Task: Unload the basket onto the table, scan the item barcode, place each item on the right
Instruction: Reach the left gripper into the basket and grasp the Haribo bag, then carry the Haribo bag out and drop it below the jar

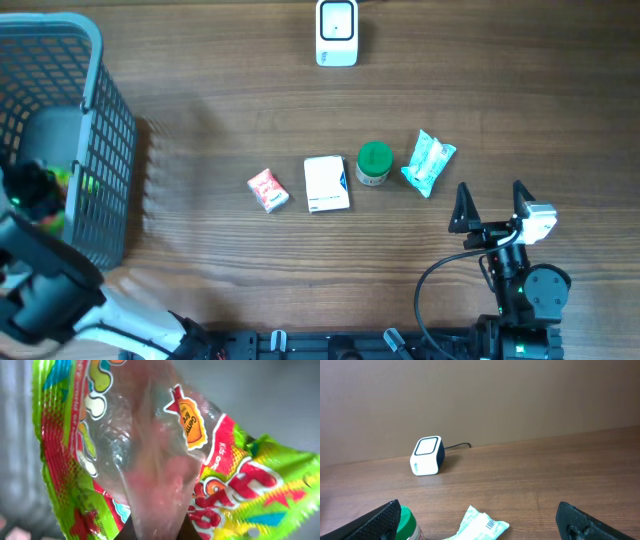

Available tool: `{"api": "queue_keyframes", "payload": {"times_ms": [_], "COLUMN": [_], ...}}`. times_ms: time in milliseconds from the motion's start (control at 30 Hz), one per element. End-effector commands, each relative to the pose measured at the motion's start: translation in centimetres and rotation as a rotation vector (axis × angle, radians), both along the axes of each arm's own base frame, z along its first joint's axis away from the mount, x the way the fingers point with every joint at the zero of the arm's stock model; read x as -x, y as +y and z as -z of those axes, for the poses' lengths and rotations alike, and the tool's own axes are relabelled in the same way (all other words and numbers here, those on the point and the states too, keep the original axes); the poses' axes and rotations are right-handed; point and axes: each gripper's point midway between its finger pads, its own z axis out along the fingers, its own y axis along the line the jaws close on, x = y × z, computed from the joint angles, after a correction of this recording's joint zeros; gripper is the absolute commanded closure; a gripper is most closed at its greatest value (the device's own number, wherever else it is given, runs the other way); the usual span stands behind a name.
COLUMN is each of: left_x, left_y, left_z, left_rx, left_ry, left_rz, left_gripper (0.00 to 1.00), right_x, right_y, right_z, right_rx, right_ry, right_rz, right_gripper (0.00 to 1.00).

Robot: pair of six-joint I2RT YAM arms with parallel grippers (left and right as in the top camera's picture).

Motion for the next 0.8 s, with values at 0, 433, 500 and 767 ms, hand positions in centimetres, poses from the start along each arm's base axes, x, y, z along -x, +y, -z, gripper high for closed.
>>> {"api": "queue_keyframes", "payload": {"times_ms": [0, 433, 500, 767], "left_x": [-1.5, -0.1, -1.1, -0.7], "left_y": [0.4, -24.6, -29.1, -40.8], "left_z": [-14.7, -29.5, -26.0, -9.9], "left_rx": [-0.260, -0.356, -0.275, -0.155], "left_ry": [-0.307, -0.791, -0.720, -0.278], "left_rz": [0.050, 0.691, 0.858, 1.276], "left_gripper": [0.96, 0.96, 0.96, 0.96], "right_x": [0.0, 0.0, 0.0, 0.0], "right_y": [-0.2, -0.2, -0.2, -0.2], "right_z": [-0.1, -0.1, -0.1, -0.1], "right_rx": [-0.006, -0.007, -0.007, -0.007], "right_ry": [-0.006, -0.006, -0.006, -0.006], "right_rz": [0.012, 0.012, 0.012, 0.012], "right_gripper": [0.00, 0.00, 0.00, 0.00]}}
